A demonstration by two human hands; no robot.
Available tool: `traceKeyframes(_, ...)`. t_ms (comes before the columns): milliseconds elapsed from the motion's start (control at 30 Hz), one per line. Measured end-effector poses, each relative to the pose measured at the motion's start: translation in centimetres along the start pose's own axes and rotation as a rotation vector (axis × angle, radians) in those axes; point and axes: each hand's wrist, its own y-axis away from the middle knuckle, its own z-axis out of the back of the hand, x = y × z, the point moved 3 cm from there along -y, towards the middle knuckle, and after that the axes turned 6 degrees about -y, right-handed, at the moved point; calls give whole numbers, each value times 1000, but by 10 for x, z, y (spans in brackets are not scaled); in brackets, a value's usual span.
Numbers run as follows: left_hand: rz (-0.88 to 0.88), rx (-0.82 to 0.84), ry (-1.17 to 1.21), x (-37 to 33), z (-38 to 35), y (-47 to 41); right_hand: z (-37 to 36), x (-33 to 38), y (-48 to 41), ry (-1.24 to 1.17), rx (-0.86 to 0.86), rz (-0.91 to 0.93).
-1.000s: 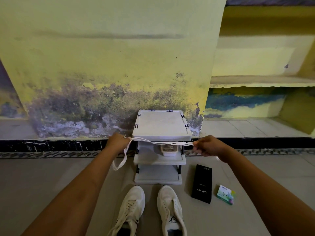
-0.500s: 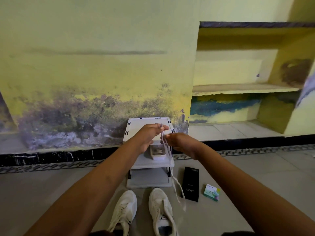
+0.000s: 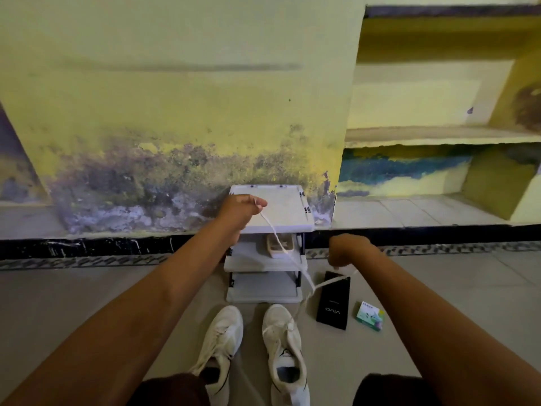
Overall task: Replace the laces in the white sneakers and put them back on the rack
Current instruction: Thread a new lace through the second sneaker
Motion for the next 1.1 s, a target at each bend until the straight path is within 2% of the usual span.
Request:
traceKeyframes(67,24,10,-50,16,-5,-12,-4,-6,-8,183,32,-32)
traceKeyframes(200,39,121,-112,51,-26,-24,-10,-9,-37,384,-101,14)
traceKeyframes(267,46,174,-143,76,-42,-31,-27,-12,-56,486,-99,2)
traceKeyframes(433,28,151,-119,119,-65,-49,-47,-31,-90,637,-76,-64)
traceKeyframes(533,38,150,-105,143,-77,-63,-69,-34,-107,786,-44,-27)
traceKeyframes(567,48,160,-96,151,-83,-68,-81,-32,-114,721,-36,0)
traceKeyframes(600,55,171,-96,157,-87,-71,-91,-27,-118,540,-3,50)
traceKeyframes(733,70,221,-111,183,-109,-80,-130,16,-125,-872,320,203)
traceKeyframes(800,99,201,-66,195,-114,-81,-145,28,-127,-1204,332,196)
traceKeyframes(867,126,175,-56,209,-116,-81,-164,28,-131,-1352,327,143)
traceKeyframes(900,132,175,-63,218,-116,-81,-173,26,-131,-1336,339,104)
traceKeyframes(933,135,186,-92,226,-117,-80,-178,19,-132,-1205,322,84)
traceKeyframes(1033,178,313,-395,259,-119,-65,-189,-15,-142,-289,204,82)
traceKeyframes(1067,208,378,-508,274,-120,-57,-191,-27,-143,-73,188,39)
traceKeyframes(1100,254,435,-595,288,-122,-50,-189,-36,-144,33,170,-14)
